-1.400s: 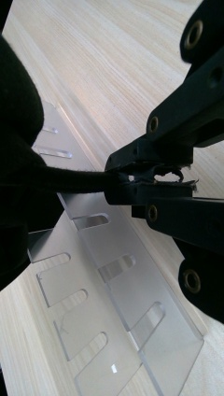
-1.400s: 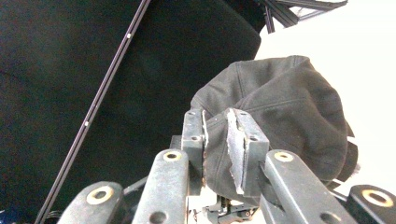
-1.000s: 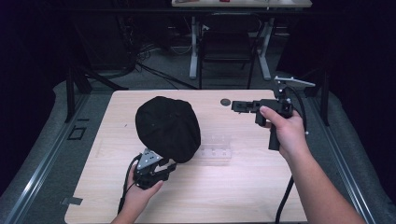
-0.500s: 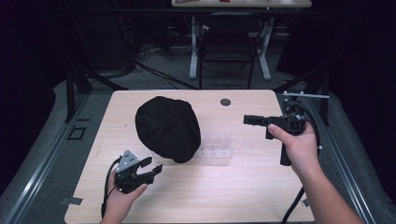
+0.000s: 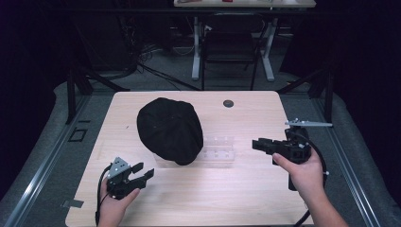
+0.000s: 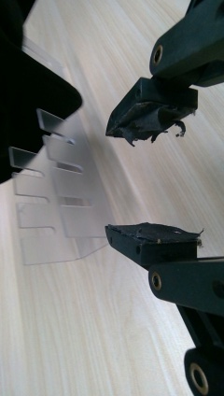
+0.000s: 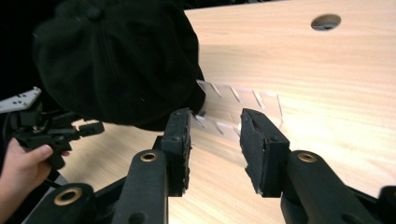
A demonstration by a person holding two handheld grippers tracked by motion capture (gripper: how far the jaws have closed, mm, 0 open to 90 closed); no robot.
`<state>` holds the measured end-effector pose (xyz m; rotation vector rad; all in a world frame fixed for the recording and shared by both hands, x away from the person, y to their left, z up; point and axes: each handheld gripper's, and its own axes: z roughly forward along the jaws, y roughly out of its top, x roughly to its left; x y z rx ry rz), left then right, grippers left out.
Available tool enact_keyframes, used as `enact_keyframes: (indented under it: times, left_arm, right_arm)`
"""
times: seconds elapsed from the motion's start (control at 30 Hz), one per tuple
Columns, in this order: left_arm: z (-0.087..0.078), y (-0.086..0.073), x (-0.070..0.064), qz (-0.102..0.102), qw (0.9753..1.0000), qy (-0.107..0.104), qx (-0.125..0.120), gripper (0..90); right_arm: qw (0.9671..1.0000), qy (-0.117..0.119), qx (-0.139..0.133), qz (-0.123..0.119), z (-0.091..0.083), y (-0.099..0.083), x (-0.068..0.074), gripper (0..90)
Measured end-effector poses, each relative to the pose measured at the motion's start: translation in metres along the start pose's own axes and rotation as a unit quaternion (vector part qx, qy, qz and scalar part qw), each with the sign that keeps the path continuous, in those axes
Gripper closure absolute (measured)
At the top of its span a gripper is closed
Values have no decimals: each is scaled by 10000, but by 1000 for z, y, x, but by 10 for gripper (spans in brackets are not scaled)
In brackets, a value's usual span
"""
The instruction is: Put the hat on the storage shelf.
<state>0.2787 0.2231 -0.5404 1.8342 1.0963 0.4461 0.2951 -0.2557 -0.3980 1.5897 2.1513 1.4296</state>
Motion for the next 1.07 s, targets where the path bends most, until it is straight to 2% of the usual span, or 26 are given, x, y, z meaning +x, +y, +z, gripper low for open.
enact_keyframes:
  times: [0.03, 0.13, 0.17, 0.23, 0.33, 0.4, 0.57, 0.63, 0.73, 0.9, 1.07]
  left_arm:
    - [1, -2, 0, 6, 10000, 1, -1, 460]
    - [3, -4, 2, 21, 10000, 1, 59, 460]
    - [4, -5, 2, 9, 10000, 5, 63, 460]
    - [4, -5, 2, 20, 10000, -9, 96, 460]
    - [5, -6, 1, 45, 9999, -7, 125, 460]
    - [6, -6, 1, 52, 9999, -24, 132, 461]
    - [7, -8, 1, 71, 9998, -62, 177, 461]
    - [8, -8, 0, 100, 9998, -78, 163, 460]
    - [7, -8, -1, 150, 9998, -58, 142, 461]
    - [7, -8, -2, 165, 9997, -57, 147, 460]
    - [7, -8, -4, 209, 9997, -89, 71, 461]
  right_arm:
    - [10000, 0, 0, 0, 0, 0, 0, 628]
    - [9999, -148, 23, -78, 3, -15, -3, 620]
    - [9996, -233, -35, -140, 6, -26, -5, 607]
    - [9995, -260, -37, -181, 6, -29, -5, 602]
    - [9984, -442, -117, -327, 9, -43, -7, 589]
    - [9984, -437, -124, -328, 11, -50, -9, 581]
    - [9960, -698, -245, -499, 18, -70, -14, 579]
    - [9949, -804, -345, -497, 22, -78, -17, 579]
    - [9948, -864, -317, -428, 28, -88, -21, 575]
    - [9923, -1075, -414, -464, 33, -103, -26, 570]
    - [9916, -1096, -557, -412, 36, -115, -31, 556]
